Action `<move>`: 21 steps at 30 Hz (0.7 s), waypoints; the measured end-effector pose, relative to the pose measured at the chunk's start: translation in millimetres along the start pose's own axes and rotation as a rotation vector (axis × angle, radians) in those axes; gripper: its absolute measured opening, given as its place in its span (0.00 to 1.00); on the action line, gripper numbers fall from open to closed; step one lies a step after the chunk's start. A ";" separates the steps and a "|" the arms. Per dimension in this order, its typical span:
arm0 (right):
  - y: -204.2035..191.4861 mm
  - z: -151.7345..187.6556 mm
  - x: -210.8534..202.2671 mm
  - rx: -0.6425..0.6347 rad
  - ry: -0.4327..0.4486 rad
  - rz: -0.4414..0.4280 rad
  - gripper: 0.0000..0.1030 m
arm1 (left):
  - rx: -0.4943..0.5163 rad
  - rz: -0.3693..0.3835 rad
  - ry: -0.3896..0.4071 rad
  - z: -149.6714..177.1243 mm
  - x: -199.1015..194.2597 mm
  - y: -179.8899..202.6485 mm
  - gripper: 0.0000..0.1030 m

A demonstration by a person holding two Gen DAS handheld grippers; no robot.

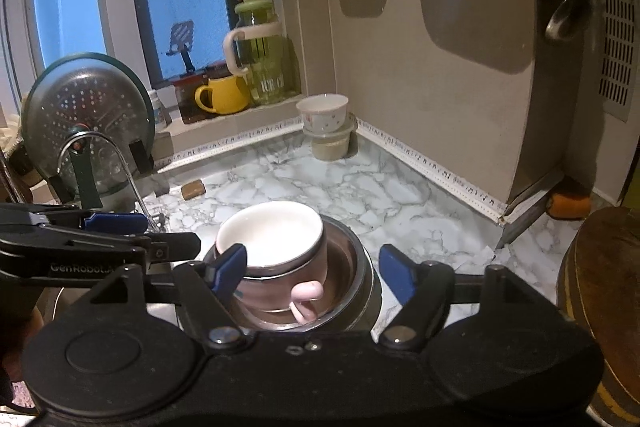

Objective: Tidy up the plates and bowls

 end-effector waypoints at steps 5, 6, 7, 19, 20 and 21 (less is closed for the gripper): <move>-3.5 3.1 -12.2 -0.011 0.035 -0.005 0.84 | 0.025 -0.037 -0.004 1.0 -3.0 0.7 0.81; -3.4 3.7 -13.8 -0.005 0.039 -0.008 0.87 | 0.025 -0.035 -0.003 1.5 -3.5 1.3 0.87; -3.2 4.0 -15.5 0.004 0.042 -0.014 0.89 | 0.022 -0.031 0.000 2.0 -4.1 1.8 0.92; 2.4 2.9 -29.8 0.033 0.117 -0.005 1.00 | 0.042 -0.009 0.074 -1.5 -15.9 14.4 1.00; 2.5 3.0 -30.2 0.032 0.119 -0.002 1.00 | 0.045 -0.011 0.076 -1.8 -16.3 15.4 1.00; 2.4 3.2 -30.4 0.029 0.121 0.000 1.00 | 0.048 -0.012 0.077 -1.9 -16.5 16.0 1.00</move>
Point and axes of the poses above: each gripper's, at about its wrist camera, not at the fingertips, and x roughly the way its jaws point, y to its right, z to its underside, the point moved 9 cm from there along x, roughly the way its jaws point, and after that the axes turned 15 degrees about x, right-handed, at the moved point
